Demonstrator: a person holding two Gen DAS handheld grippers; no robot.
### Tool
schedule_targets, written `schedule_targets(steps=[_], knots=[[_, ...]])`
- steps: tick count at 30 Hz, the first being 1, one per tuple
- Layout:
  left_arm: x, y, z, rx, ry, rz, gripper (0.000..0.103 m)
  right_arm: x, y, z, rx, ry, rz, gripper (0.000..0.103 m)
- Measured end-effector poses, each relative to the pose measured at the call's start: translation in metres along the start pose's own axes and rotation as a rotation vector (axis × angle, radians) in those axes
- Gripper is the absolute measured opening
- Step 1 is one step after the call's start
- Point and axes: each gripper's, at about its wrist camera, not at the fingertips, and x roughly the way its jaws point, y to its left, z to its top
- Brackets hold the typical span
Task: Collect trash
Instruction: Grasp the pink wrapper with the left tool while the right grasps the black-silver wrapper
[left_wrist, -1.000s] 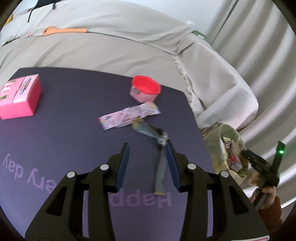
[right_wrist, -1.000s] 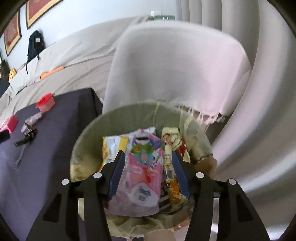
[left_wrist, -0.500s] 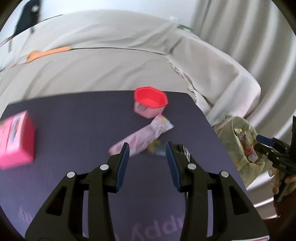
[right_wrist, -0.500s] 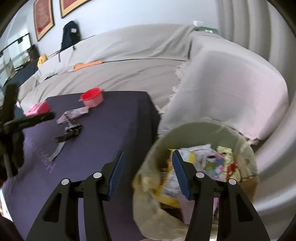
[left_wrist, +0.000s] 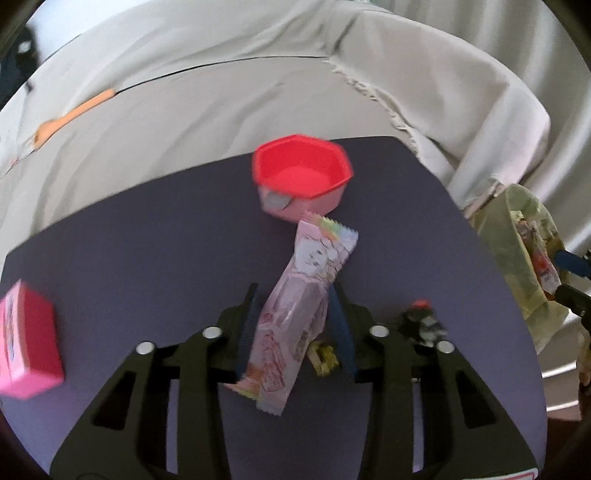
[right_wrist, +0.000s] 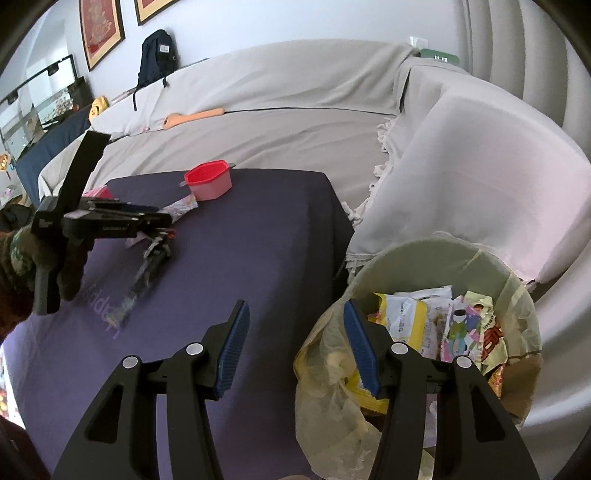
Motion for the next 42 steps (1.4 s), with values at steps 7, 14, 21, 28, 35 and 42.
schedule_targets(steps=[7,14,21,28,35,42], knots=[[-0.031,0.031,-0.040,-0.185,0.026,-0.013,0.017,0.007,0.014,0.006,-0.014,0.000,0.051,0.050],[-0.061,0.056,-0.080,-0.261,0.007,0.037,0.021,0.027,0.051,0.018,-0.067,0.038,0.177,0.050],[-0.083,0.074,-0.097,-0.304,-0.032,0.020,0.032,0.055,0.111,0.034,-0.170,0.080,0.297,0.050],[-0.099,0.094,-0.110,-0.340,-0.060,0.023,0.034,0.098,0.164,0.043,-0.282,0.150,0.309,0.050],[-0.110,0.102,-0.121,-0.343,-0.077,0.009,0.040,0.123,0.193,0.050,-0.388,0.142,0.249,0.029],[-0.100,0.094,-0.122,-0.329,-0.054,-0.020,0.043,0.106,0.183,0.054,-0.359,0.142,0.210,0.020]])
